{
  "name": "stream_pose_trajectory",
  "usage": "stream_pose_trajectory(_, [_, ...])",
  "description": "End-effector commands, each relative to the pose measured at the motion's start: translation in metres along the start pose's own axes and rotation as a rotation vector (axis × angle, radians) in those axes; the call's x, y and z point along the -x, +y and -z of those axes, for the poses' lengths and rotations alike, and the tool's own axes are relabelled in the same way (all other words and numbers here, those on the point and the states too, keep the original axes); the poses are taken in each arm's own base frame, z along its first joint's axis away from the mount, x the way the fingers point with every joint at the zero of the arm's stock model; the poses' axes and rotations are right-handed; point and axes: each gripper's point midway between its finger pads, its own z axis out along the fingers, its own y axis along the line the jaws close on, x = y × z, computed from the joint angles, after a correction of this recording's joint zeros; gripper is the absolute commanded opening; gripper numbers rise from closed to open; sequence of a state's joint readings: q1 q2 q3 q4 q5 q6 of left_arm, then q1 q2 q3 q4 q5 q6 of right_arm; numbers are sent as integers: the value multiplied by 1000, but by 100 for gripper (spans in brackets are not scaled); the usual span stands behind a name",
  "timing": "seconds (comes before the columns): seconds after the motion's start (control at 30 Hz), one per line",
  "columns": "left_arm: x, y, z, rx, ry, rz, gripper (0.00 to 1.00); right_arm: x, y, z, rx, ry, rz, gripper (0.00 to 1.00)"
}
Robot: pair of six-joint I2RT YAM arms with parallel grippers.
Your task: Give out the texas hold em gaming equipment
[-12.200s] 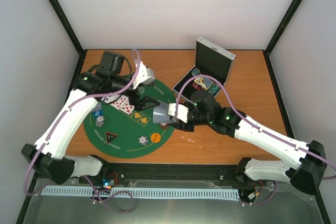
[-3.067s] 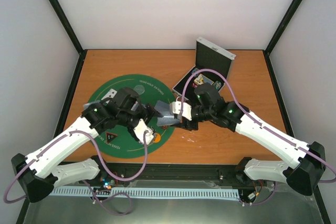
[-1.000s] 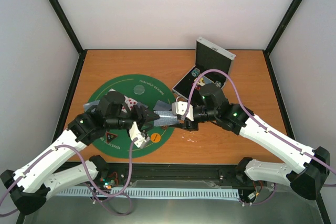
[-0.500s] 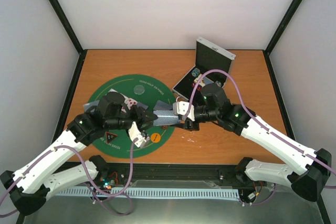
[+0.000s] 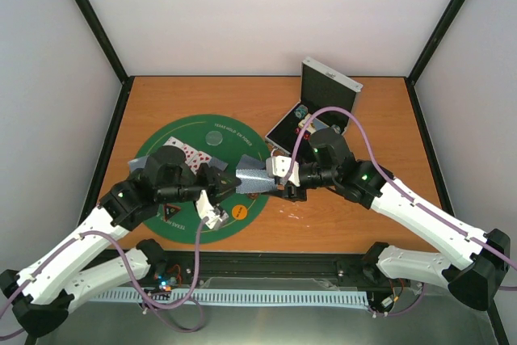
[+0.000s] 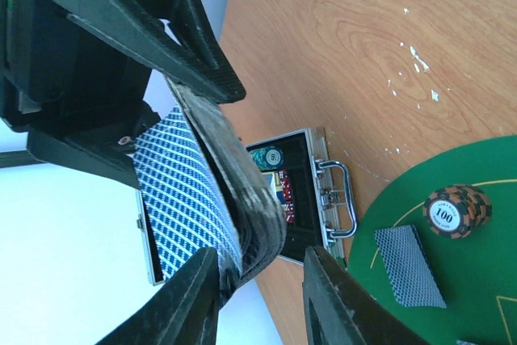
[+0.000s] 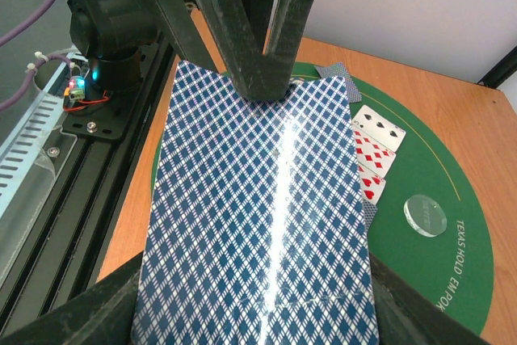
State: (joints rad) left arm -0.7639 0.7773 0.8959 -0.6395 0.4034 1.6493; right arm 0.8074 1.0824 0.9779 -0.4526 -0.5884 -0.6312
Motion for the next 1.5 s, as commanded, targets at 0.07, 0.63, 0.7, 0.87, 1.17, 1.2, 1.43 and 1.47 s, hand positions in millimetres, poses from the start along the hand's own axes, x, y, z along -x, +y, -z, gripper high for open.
stream_pose_trajectory(0.07, [5, 7, -3, 36, -32, -55, 21, 11, 0, 7, -12, -38, 21, 56])
stream_pose_trajectory(0.63, [1, 3, 4, 18, 9, -41, 2, 8, 1, 8, -12, -31, 20, 56])
stream_pose_trajectory(0.7, [1, 4, 5, 25, 11, -36, 1, 9, 0, 8, -14, -31, 20, 56])
stream_pose_trajectory(0.87, [4, 8, 9, 44, 1, -4, 1, 9, 0, 8, -15, -30, 18, 56])
stream_pose_trajectory(1.17, [18, 46, 34, 136, -47, 142, 1, 4, -7, 8, -46, -13, -1, 56])
stream_pose_trajectory(1.2, [20, 47, 36, 130, -57, 167, 1, 4, -8, 8, -51, -14, -4, 56])
stream_pose_trajectory(1.43, [35, 66, 50, 163, -133, 255, 1, 0, -15, 6, -68, -7, -26, 56])
stream_pose_trajectory(1.47, [33, 70, 51, 177, -123, 267, 0, 0, -16, 6, -69, -6, -27, 56])
